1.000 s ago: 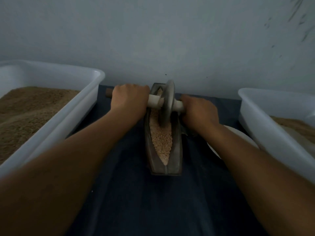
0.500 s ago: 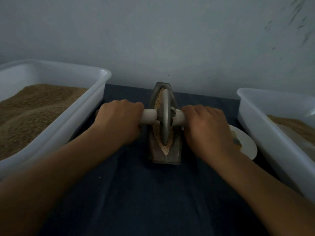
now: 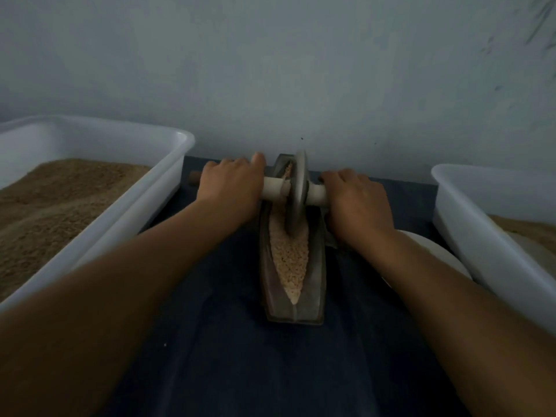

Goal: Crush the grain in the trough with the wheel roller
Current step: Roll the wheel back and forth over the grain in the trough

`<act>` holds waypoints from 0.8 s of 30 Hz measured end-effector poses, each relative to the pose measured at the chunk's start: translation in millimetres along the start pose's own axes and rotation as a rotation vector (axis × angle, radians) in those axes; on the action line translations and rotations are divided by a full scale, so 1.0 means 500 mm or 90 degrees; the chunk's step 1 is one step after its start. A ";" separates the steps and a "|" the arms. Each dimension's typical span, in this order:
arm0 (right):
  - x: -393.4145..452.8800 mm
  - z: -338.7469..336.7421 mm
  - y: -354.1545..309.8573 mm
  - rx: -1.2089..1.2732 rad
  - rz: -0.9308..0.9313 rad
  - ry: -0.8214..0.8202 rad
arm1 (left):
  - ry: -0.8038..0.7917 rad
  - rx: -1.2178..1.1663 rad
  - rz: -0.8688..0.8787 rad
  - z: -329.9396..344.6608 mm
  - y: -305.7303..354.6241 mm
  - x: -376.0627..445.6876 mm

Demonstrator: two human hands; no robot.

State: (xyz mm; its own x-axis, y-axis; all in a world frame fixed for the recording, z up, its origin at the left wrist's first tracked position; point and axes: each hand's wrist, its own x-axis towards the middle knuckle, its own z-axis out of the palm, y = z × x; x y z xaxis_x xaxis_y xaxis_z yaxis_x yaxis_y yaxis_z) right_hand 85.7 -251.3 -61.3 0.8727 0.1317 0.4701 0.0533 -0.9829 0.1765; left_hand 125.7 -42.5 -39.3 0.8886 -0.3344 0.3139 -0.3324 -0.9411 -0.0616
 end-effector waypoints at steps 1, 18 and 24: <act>0.015 0.006 0.004 0.005 0.005 -0.009 | 0.000 -0.004 -0.010 0.006 -0.001 0.015; 0.018 0.015 0.009 0.047 0.029 -0.020 | 0.015 0.068 -0.008 0.001 0.005 0.018; -0.075 -0.049 -0.013 0.026 -0.022 -0.030 | 0.009 0.087 0.024 -0.034 0.009 -0.086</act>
State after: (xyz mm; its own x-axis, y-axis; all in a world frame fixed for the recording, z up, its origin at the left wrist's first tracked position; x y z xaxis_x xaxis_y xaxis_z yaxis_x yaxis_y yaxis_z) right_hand 40.8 -246.8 -58.8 0.8920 0.1600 0.4227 0.1023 -0.9824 0.1560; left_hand 80.6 -31.7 -37.2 0.8718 -0.3694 0.3217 -0.3178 -0.9263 -0.2022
